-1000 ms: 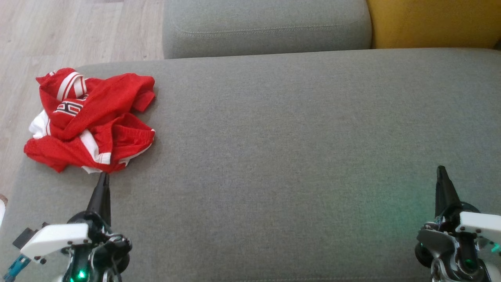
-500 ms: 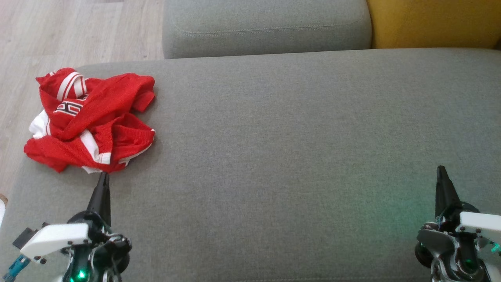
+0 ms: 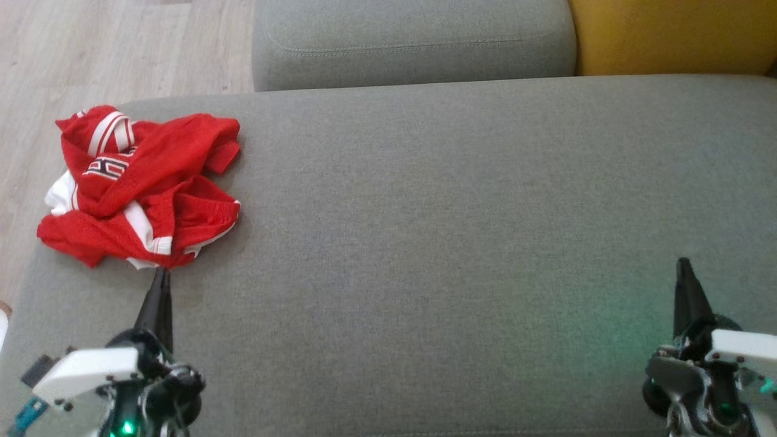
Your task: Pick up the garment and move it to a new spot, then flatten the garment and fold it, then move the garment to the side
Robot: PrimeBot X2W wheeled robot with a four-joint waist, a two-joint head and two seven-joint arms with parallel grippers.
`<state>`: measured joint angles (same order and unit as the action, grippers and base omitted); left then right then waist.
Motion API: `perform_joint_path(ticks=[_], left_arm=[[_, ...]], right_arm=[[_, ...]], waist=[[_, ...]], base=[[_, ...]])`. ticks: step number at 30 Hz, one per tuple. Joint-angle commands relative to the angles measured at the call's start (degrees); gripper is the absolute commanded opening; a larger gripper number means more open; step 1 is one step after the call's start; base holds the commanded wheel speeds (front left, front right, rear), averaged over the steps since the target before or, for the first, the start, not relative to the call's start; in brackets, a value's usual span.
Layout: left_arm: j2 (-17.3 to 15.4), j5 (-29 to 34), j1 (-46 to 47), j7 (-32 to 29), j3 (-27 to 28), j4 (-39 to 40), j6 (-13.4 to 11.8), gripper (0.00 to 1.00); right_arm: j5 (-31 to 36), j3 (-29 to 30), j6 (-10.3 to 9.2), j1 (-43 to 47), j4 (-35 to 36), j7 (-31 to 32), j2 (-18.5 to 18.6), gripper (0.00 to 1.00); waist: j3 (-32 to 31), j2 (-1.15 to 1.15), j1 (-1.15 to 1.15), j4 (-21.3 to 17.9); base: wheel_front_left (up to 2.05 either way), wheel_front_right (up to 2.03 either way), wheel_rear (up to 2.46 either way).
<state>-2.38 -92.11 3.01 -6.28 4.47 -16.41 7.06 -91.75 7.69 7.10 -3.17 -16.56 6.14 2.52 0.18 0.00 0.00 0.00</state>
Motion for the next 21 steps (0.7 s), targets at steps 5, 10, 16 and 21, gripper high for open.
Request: perform_joint_path(ticks=[5, 10, 16, 21], left_arm=[[0.53, 0.08, -2.08, 0.15, -0.24, -2.97, -0.10, 1.00], [0.49, 0.59, -2.32, 1.00, -0.72, -2.09, -0.27, 1.00], [0.44, 1.73, -2.57, 2.03, -1.18, -0.78, -0.59, 1.00], [0.40, 3.51, -2.63, 2.88, -1.55, 0.47, -0.94, 1.00]], right_arm=[[0.07, -0.32, -0.06, 1.81, -3.02, -0.15, -0.19, 1.00], [0.65, -1.19, -0.04, 1.75, -2.68, -1.00, -0.17, 1.00], [2.16, -1.87, -0.02, 1.62, -2.21, -2.01, -0.15, 1.00], [4.47, -2.29, 0.00, 1.46, -1.33, -2.86, -0.12, 1.00]], waist=[[0.00, 0.00, 0.00, 0.00], [-0.01, 0.00, 0.00, -0.03], [-0.03, 0.00, 0.00, -0.05], [-0.06, 0.00, 0.00, -0.05]], base=[[0.00, 0.00, 0.00], [0.00, 0.00, 0.00], [0.00, 0.00, 0.00], [0.00, 0.00, 0.00]])
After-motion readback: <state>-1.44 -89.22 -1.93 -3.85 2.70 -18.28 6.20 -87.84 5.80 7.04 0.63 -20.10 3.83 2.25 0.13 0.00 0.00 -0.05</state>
